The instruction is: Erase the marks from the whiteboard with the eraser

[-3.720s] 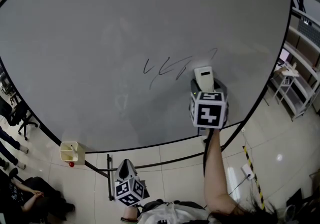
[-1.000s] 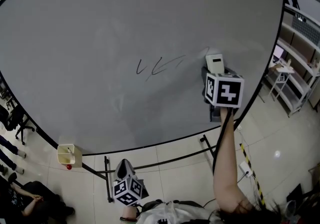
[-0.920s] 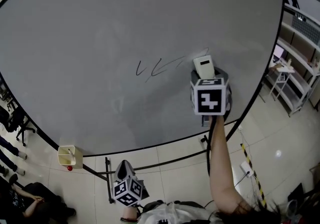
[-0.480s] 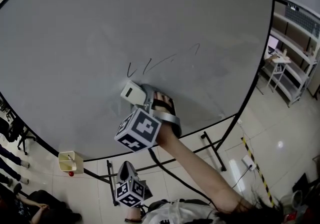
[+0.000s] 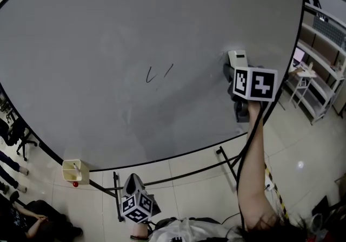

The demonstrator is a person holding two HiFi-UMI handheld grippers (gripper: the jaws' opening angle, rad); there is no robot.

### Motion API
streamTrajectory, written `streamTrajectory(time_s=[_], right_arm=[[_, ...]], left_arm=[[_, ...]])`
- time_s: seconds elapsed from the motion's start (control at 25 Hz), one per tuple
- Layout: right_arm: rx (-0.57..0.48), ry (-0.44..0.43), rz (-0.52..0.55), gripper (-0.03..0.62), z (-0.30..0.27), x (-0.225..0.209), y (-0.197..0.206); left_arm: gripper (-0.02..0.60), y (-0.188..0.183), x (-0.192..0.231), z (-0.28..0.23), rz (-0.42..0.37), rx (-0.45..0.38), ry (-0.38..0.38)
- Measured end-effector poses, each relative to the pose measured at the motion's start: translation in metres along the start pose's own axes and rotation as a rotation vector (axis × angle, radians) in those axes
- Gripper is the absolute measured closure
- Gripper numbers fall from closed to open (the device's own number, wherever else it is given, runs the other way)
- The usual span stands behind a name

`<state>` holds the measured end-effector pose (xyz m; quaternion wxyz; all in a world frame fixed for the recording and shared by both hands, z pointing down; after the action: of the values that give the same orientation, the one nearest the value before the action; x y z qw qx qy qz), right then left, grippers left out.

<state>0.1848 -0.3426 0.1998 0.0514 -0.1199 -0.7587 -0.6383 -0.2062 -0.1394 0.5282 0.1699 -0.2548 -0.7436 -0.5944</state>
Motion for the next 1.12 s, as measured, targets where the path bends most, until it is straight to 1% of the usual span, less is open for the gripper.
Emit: streamTrajectory(time_s=[0.08, 0.12, 0.24, 0.4, 0.44, 0.48, 0.52, 0.56, 0.64, 0.72, 0.8, 0.84, 0.88, 0.96, 1.04, 1.12], right_arm=[[0.009, 0.03, 0.092, 0.322, 0.003, 0.023, -0.005], [0.003, 0.017, 0.154, 0.322, 0.004, 0.044, -0.01], [0.0, -0.037, 0.357, 0.321, 0.006, 0.116, -0.012], [0.017, -0.159, 0.689, 0.321, 0.014, 0.235, 0.013], [0.016, -0.181, 0.762, 0.321, 0.015, 0.259, 0.019], [0.012, -0.191, 0.812, 0.321, 0.016, 0.274, 0.022], [0.006, -0.19, 0.83, 0.321, 0.017, 0.278, 0.022], [-0.001, -0.185, 0.812, 0.321, 0.016, 0.273, 0.018], [-0.002, -0.155, 0.705, 0.321, 0.013, 0.236, 0.004], [0.01, -0.076, 0.58, 0.321, 0.009, 0.171, -0.015], [0.023, 0.049, 0.462, 0.321, 0.013, 0.094, -0.032], [0.036, 0.091, 0.39, 0.321, 0.014, 0.059, -0.034], [0.051, 0.092, 0.3, 0.321, 0.012, 0.033, -0.03], [0.072, 0.044, 0.139, 0.321, 0.004, 0.004, -0.013], [0.061, 0.024, 0.057, 0.321, 0.002, -0.003, 0.001], [-0.017, -0.005, -0.005, 0.318, 0.007, 0.006, 0.01]], left_arm=[[0.586, 0.001, 0.0, 0.0, 0.001, 0.007, 0.001], [0.586, 0.002, -0.002, -0.001, 0.002, 0.009, 0.004], [0.586, 0.003, -0.007, -0.004, -0.003, 0.016, 0.019], [0.586, 0.007, -0.015, -0.007, -0.014, 0.036, 0.051], [0.586, 0.008, -0.017, -0.007, -0.012, 0.038, 0.058], [0.586, 0.009, -0.019, -0.005, -0.009, 0.039, 0.063], [0.586, 0.01, -0.02, -0.003, -0.006, 0.037, 0.066], [0.586, 0.009, -0.02, 0.0, -0.004, 0.034, 0.067], [0.586, 0.006, -0.013, 0.002, -0.001, 0.027, 0.057], [0.586, 0.002, -0.003, 0.004, 0.005, 0.02, 0.035], [0.586, -0.001, 0.005, 0.007, 0.014, 0.012, 0.019], [0.586, -0.003, 0.009, 0.01, 0.018, 0.008, 0.013], [0.586, -0.004, 0.013, 0.012, 0.02, 0.003, 0.008], [0.586, -0.008, 0.019, 0.016, 0.022, -0.004, 0.001], [0.586, -0.01, 0.024, 0.02, 0.023, -0.006, 0.0], [0.586, -0.011, 0.025, 0.024, 0.013, -0.005, 0.011]])
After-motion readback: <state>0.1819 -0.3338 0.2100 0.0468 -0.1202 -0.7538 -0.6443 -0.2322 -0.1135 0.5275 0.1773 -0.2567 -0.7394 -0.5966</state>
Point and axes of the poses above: the fingertips, and each gripper's own axes: z backward along the fingers, x to its left, y out of its underside, the point moved 5 cm from there along z, backward along the fingers, and after that the axes turned 11 degrees about z, right-handed, at the moved point
